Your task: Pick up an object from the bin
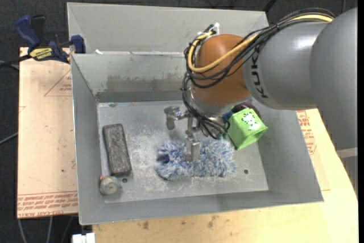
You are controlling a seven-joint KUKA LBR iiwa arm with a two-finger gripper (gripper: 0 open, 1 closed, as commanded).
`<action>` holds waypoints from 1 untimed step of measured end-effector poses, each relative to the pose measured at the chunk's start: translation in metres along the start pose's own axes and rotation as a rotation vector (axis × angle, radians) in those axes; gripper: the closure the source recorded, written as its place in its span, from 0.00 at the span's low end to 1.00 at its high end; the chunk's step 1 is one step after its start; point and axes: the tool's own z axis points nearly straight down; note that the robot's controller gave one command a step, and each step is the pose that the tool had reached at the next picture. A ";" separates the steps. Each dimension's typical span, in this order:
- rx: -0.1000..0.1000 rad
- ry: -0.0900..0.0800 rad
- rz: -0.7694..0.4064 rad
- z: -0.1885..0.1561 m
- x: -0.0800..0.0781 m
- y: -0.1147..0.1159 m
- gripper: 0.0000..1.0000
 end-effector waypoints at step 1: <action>-0.002 0.001 -0.173 0.028 0.006 -0.019 0.00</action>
Offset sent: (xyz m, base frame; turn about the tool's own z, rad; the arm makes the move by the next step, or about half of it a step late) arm 0.0031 -0.0273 -0.0304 0.1197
